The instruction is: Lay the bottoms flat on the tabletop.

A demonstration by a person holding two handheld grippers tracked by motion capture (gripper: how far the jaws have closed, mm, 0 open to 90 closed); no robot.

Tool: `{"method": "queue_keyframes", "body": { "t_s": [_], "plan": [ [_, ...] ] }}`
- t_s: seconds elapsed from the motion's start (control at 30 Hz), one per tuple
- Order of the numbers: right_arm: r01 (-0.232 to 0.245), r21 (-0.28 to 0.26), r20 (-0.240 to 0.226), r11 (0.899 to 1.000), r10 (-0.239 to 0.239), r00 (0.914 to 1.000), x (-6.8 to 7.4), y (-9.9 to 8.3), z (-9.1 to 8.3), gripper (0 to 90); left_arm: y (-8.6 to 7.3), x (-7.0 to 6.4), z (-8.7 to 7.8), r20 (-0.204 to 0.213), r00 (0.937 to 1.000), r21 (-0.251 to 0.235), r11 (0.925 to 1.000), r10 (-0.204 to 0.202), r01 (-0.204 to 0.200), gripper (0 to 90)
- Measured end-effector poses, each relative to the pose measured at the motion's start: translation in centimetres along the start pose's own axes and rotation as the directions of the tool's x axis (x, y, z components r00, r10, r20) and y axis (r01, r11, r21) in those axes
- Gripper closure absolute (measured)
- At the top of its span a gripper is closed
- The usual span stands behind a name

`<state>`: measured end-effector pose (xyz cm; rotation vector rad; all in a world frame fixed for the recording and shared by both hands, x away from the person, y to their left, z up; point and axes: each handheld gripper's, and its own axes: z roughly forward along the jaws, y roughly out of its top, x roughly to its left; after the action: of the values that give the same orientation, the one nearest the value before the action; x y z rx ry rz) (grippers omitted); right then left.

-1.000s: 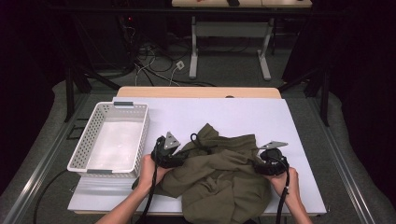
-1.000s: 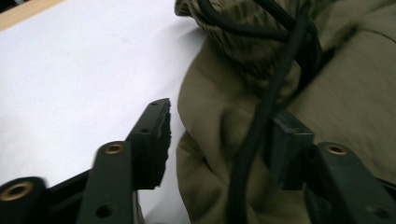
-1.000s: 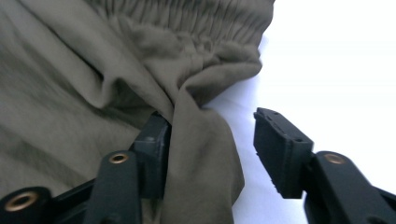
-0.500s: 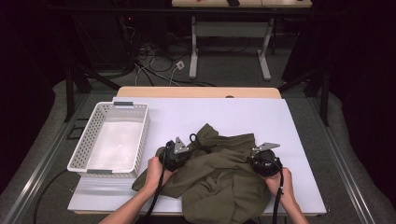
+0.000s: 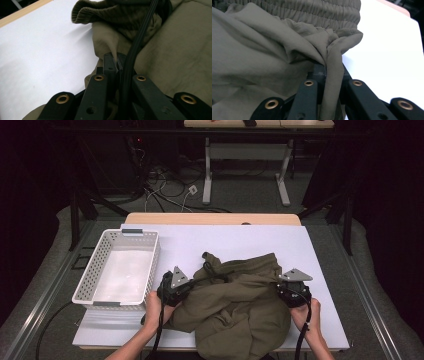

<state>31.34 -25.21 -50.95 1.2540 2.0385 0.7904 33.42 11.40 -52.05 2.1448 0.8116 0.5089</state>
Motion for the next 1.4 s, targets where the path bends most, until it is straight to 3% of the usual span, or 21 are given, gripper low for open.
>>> {"method": "queue_keyframes", "body": {
  "t_s": [0.13,0.2,0.27,0.33,0.47,0.57,0.7,0.83,0.9,1.07,1.17,1.27,1.4],
  "plan": [
    [-0.010,0.087,-0.012,0.996,0.011,0.9999,-0.3,-0.7,1.5,83.3,-0.2,-0.1,1.1,0.041,0.9989,0.068,0.9974,0.022,-0.025,83.7],
    [0.004,0.143,-0.027,0.990,0.000,0.9996,-0.1,-1.2,2.5,82.0,-0.2,-0.1,1.3,0.053,0.9985,0.075,0.9970,0.016,-0.020,76.5],
    [0.015,0.181,-0.047,0.983,-0.006,0.9989,-0.2,-1.3,2.8,78.0,0.1,0.0,1.2,0.042,0.9991,0.076,0.9970,0.011,-0.014,60.2],
    [0.010,0.168,-0.048,0.986,-0.002,0.9988,-0.3,-1.2,2.6,74.6,0.4,0.2,0.9,0.046,0.9989,0.050,0.9987,-0.009,0.007,46.3],
    [-0.001,0.129,-0.047,0.992,0.008,0.9989,-0.5,-0.9,1.7,65.8,0.9,0.5,0.3,0.042,0.9988,0.014,0.9996,-0.026,0.025,32.7],
    [-0.017,0.090,-0.042,0.996,0.021,0.9989,-0.7,-0.6,1.1,58.3,1.2,0.8,0.3,0.034,0.9987,0.002,0.9993,-0.038,0.038,27.8],
    [-0.036,0.060,-0.029,0.998,0.038,0.9989,-0.9,-0.3,1.0,56.3,1.9,1.2,0.9,0.004,0.9981,-0.026,0.9977,-0.062,0.062,26.2],
    [-0.036,0.105,-0.037,0.994,0.040,0.9985,-0.8,-0.6,2.1,57.4,2.1,1.8,2.1,-0.038,0.9951,-0.008,0.9958,-0.091,0.091,30.7],
    [-0.034,0.136,-0.047,0.990,0.041,0.9981,-0.8,-0.9,2.7,58.3,1.7,2.2,3.0,-0.044,0.9930,0.036,0.9931,-0.110,0.112,36.7],
    [-0.030,0.206,-0.081,0.978,0.047,0.9956,-0.5,-1.4,3.8,58.5,0.3,2.3,5.2,0.027,0.9909,0.140,0.9819,-0.132,0.127,46.1],
    [-0.027,0.214,-0.095,0.976,0.049,0.9943,-0.4,-1.5,3.9,64.6,0.0,2.0,5.7,0.052,0.9913,0.157,0.9813,-0.121,0.111,55.3],
    [-0.027,0.210,-0.125,0.977,0.055,0.9907,-0.4,-1.6,3.9,74.9,-0.3,1.9,5.7,0.062,0.9921,0.140,0.9852,-0.109,0.100,67.4],
    [-0.009,0.210,-0.113,0.978,0.033,0.9930,-0.2,-1.5,3.8,82.7,-0.3,1.7,5.4,0.058,0.9931,0.116,0.9887,-0.102,0.095,81.3]
  ]
}}
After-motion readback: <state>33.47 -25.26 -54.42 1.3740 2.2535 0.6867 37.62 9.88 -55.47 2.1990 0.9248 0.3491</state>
